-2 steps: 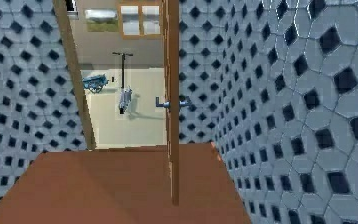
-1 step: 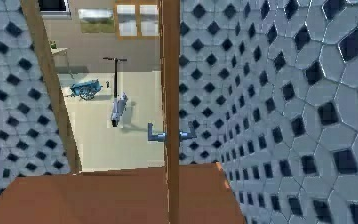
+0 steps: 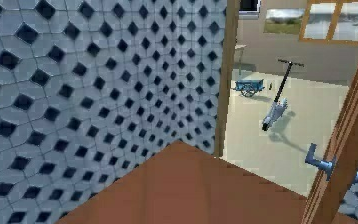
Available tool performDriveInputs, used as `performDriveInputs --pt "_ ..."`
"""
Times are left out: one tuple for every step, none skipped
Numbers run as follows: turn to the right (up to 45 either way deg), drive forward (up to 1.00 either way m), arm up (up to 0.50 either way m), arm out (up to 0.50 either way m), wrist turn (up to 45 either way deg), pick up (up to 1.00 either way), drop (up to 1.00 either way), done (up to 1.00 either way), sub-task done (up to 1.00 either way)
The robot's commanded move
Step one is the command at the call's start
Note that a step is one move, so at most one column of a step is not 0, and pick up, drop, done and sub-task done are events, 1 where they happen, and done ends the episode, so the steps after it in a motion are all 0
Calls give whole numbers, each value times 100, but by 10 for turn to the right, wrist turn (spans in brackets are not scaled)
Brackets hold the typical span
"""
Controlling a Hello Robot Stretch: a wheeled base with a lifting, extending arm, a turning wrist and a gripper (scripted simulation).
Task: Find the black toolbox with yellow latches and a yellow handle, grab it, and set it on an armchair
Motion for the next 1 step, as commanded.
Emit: performDriveInputs --pt "0 85 0 0 0 0 0 0 0"
